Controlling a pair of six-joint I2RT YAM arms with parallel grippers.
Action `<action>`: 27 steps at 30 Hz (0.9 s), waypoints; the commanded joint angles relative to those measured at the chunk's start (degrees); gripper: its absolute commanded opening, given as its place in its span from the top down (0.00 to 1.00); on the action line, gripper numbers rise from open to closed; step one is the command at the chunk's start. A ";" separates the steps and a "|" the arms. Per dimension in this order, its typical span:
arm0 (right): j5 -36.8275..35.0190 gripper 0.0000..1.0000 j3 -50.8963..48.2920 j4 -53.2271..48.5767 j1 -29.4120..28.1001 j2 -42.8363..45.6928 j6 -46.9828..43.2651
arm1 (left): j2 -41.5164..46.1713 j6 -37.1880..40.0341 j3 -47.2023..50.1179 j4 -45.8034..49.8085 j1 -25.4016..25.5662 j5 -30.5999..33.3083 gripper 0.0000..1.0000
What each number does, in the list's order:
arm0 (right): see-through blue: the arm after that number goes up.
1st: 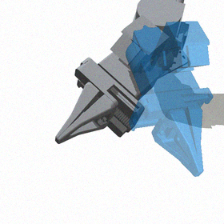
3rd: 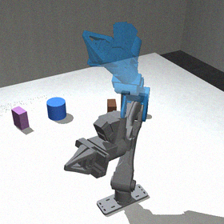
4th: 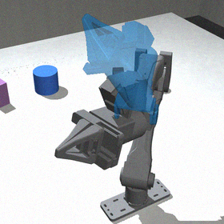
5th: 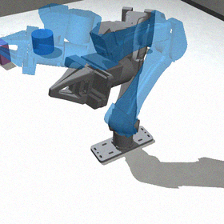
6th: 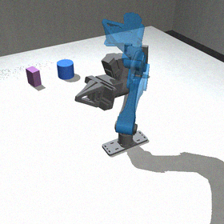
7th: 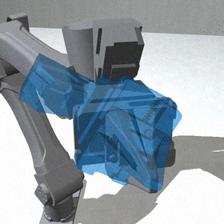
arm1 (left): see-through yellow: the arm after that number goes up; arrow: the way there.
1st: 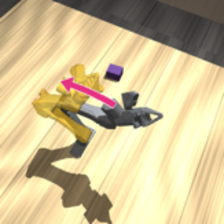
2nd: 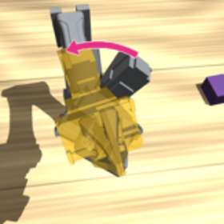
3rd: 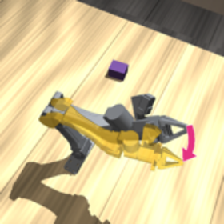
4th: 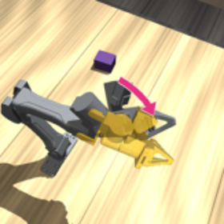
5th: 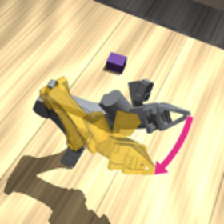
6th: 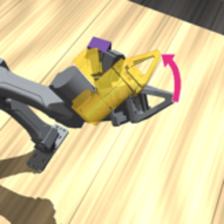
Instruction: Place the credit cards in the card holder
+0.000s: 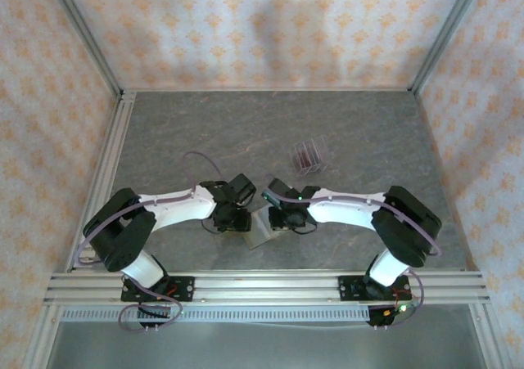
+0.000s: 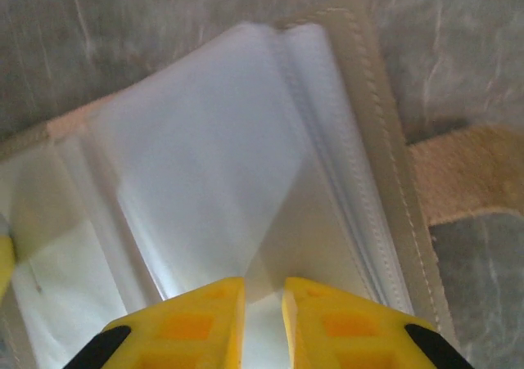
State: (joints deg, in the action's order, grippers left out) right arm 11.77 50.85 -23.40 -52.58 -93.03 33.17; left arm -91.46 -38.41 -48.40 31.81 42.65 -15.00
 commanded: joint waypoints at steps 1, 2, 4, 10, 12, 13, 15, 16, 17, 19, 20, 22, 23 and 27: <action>-1.94 0.79 2.51 -1.00 2.50 -3.91 -0.37 | -6.61 2.47 -1.47 -8.00 -0.34 2.00 0.56; -1.52 0.79 3.69 -1.08 2.99 -4.57 -0.62 | -7.50 2.38 -2.23 -8.03 -1.06 1.76 0.56; -0.99 0.79 5.62 -1.02 3.53 -5.31 -0.91 | -8.58 2.29 -3.22 -8.65 -2.57 0.34 0.58; -2.80 0.74 10.52 -2.72 6.13 -1.75 -1.91 | -7.19 5.80 -4.53 -7.05 -4.39 -0.49 0.59; -3.40 0.70 13.08 -5.14 7.98 -0.94 -2.90 | -6.36 6.44 -4.68 -5.94 -4.98 -0.53 0.59; -3.81 0.69 14.18 -6.20 8.63 -0.82 -3.50 | -5.92 6.57 -4.70 -5.64 -5.20 -0.79 0.59; -4.92 0.67 16.28 -8.18 10.33 -0.25 -4.78 | -4.23 6.44 -4.13 -5.45 -5.20 -1.37 0.59; -5.41 0.67 16.99 -8.84 11.06 -0.07 -5.22 | -3.33 6.22 -3.99 -5.29 -5.21 -1.75 0.59; -5.91 0.66 17.57 -9.34 12.32 0.08 -5.67 | -2.27 5.93 -3.65 -5.14 -5.28 -2.02 0.58; -6.29 0.65 18.59 -10.35 14.81 -0.11 -6.22 | -0.66 4.91 -2.99 -4.94 -5.28 -2.99 0.57; -6.11 0.64 19.00 -10.86 16.30 -0.21 -6.45 | 0.01 4.03 -2.40 -5.34 -5.23 -3.72 0.57; -5.98 0.62 19.06 -10.59 18.01 0.04 -6.68 | 0.66 1.79 -1.20 -7.12 -5.21 -6.18 0.56; -5.74 0.61 19.20 -10.28 18.87 0.39 -6.66 | 0.75 0.45 -0.63 -8.46 -5.22 -7.41 0.56; -5.58 0.56 20.10 -10.34 20.31 0.95 -7.37 | -0.14 -3.16 0.11 -11.33 -5.26 -8.58 0.57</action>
State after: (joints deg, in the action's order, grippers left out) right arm 7.49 69.14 -31.11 -32.49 -94.21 27.29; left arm -91.55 -37.85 -49.06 24.99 37.65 -22.17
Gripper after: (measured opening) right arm 0.437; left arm 0.436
